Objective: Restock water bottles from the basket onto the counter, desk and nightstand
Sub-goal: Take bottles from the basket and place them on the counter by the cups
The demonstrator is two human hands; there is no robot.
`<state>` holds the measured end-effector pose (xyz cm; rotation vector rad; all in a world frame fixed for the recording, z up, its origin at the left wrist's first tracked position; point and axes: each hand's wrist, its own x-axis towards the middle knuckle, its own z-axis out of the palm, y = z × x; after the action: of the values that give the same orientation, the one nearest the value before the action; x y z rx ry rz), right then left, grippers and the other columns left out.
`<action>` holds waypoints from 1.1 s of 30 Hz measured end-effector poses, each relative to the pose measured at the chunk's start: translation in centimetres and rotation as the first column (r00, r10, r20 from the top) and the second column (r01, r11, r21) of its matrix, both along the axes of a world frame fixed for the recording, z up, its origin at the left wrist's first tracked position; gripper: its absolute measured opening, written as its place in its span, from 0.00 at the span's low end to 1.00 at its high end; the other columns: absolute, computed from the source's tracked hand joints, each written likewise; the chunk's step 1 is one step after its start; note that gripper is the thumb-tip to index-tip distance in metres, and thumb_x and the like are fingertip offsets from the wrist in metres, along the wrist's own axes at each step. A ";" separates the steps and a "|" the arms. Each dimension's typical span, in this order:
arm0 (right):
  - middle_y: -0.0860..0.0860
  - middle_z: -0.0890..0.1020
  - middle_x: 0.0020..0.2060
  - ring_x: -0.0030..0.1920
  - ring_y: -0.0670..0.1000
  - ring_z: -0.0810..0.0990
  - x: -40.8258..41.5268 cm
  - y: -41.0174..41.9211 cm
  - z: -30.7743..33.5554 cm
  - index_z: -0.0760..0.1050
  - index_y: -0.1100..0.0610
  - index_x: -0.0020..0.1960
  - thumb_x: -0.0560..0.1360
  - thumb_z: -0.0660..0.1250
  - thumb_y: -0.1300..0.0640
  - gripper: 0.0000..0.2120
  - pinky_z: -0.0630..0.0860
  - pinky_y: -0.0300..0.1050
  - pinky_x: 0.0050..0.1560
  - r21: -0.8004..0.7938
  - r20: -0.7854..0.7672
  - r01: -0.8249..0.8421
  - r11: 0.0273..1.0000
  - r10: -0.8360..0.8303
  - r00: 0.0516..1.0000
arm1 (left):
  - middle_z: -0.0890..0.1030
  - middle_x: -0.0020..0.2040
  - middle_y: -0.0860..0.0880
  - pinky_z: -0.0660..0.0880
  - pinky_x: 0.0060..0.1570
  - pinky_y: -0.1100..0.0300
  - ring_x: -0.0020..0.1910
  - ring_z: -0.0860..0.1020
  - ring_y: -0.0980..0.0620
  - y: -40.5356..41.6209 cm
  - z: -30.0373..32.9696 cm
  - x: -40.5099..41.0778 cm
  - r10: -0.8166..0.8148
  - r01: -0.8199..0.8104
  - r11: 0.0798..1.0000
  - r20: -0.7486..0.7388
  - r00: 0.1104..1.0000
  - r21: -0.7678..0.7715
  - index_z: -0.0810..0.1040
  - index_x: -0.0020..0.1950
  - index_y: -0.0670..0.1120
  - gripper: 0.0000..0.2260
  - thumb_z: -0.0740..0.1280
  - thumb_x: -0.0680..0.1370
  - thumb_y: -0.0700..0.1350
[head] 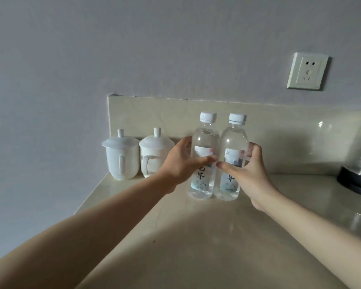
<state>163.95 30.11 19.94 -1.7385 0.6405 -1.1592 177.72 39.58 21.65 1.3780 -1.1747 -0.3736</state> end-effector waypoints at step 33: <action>0.46 0.74 0.57 0.58 0.49 0.73 0.2 -10.0 1.1 0.50 0.45 0.70 0.63 0.77 0.57 0.47 0.70 0.46 0.57 -0.072 -0.323 -0.253 0.965 0.217 0.921 | 0.85 0.48 0.47 0.81 0.50 0.47 0.45 0.84 0.50 -7.3 0.8 -0.5 0.183 -0.189 0.979 0.077 0.980 0.076 0.77 0.52 0.46 0.19 0.78 0.64 0.45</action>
<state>164.11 20.08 21.03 -2.0570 0.5398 -0.7710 177.24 32.28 22.47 1.5708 -1.0858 -0.2454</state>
